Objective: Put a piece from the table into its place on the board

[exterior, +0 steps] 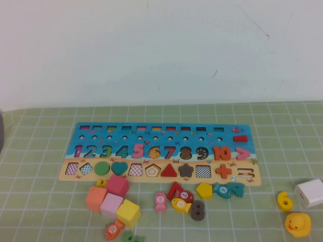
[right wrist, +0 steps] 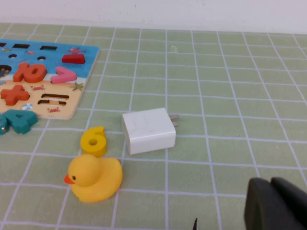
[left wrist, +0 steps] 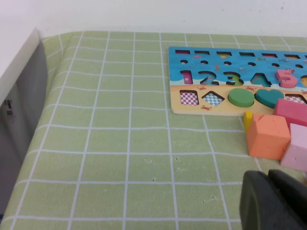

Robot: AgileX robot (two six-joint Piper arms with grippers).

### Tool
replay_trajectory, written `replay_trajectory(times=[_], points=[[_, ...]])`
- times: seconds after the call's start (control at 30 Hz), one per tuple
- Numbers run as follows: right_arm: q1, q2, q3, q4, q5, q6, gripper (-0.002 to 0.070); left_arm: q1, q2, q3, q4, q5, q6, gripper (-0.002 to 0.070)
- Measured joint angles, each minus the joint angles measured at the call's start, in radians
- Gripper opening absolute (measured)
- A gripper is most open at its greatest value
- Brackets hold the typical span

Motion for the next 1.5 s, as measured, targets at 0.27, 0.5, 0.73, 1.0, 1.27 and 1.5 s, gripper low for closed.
replay_trajectory(times=[0.27, 0.5, 0.73, 1.0, 1.27, 1.5], points=[[0.000, 0.000, 0.000, 0.000, 0.000, 0.000, -0.0001, 0.000, 0.000, 0.000, 0.000, 0.000, 0.000, -0.0001], [0.000, 0.000, 0.000, 0.000, 0.000, 0.000, -0.0001, 0.000, 0.000, 0.000, 0.000, 0.000, 0.000, -0.0001], [0.000, 0.000, 0.000, 0.000, 0.000, 0.000, -0.0001, 0.000, 0.000, 0.000, 0.000, 0.000, 0.000, -0.0001], [0.000, 0.000, 0.000, 0.016, -0.002, 0.000, -0.0001, 0.000, 0.000, 0.000, 0.000, 0.000, 0.000, -0.0001], [0.000, 0.000, 0.000, 0.411, -0.002, 0.083, -0.0001, 0.000, 0.000, 0.000, 0.000, 0.000, 0.000, -0.0001], [0.000, 0.000, 0.002, 0.863, -0.061, 0.173, -0.0001, 0.000, 0.000, 0.000, 0.000, 0.000, 0.000, -0.0001]])
